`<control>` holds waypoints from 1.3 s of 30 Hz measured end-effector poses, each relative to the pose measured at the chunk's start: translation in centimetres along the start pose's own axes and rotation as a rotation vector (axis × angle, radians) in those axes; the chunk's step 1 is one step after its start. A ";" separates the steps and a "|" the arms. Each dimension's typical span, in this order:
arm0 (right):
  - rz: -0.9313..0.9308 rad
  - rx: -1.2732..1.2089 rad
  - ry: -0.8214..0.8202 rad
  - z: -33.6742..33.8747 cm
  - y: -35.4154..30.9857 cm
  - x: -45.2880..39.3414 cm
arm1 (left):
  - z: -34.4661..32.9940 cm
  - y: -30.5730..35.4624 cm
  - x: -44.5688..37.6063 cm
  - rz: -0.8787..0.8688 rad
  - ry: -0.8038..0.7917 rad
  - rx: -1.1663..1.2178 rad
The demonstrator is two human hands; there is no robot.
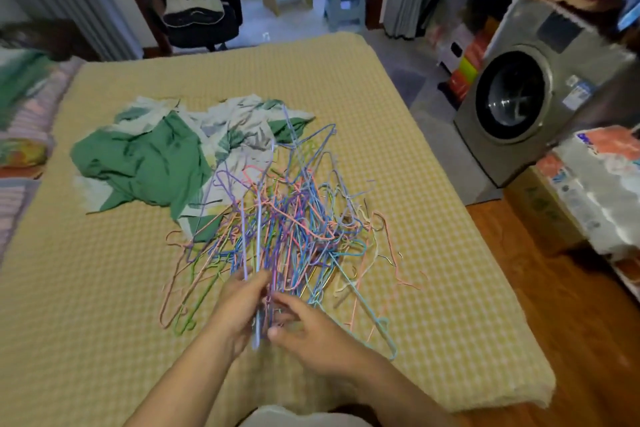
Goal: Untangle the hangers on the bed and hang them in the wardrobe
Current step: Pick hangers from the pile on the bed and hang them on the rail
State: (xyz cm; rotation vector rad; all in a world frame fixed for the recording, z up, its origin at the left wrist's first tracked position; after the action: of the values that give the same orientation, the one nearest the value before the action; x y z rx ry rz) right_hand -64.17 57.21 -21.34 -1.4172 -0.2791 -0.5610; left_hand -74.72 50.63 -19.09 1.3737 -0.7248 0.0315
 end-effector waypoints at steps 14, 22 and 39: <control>-0.694 -0.403 0.493 22.5 16.6 -23.6 | 9.9 -6.5 -1.5 0.042 0.397 -0.042; -0.441 -0.364 0.570 24.2 8.9 -20.7 | 11.0 -6.1 1.7 0.031 0.441 0.039; -0.195 -0.888 0.767 24.1 4.1 1.0 | 2.5 -0.8 1.3 -0.041 0.241 0.123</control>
State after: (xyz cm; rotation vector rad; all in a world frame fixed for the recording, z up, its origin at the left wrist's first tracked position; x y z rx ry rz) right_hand -57.68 80.84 -20.74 -1.8830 0.5219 -1.4515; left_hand -74.46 47.69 -19.08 1.4716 -0.4993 0.2087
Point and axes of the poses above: each hand's wrist, its own x-axis away from the middle knuckle, its own z-axis out of the back of the hand, y = z × x, the point moved 8 cm from there along -x, towards the middle knuckle, and after that the axes turned 10 degrees about -z, right-handed, at the moved point
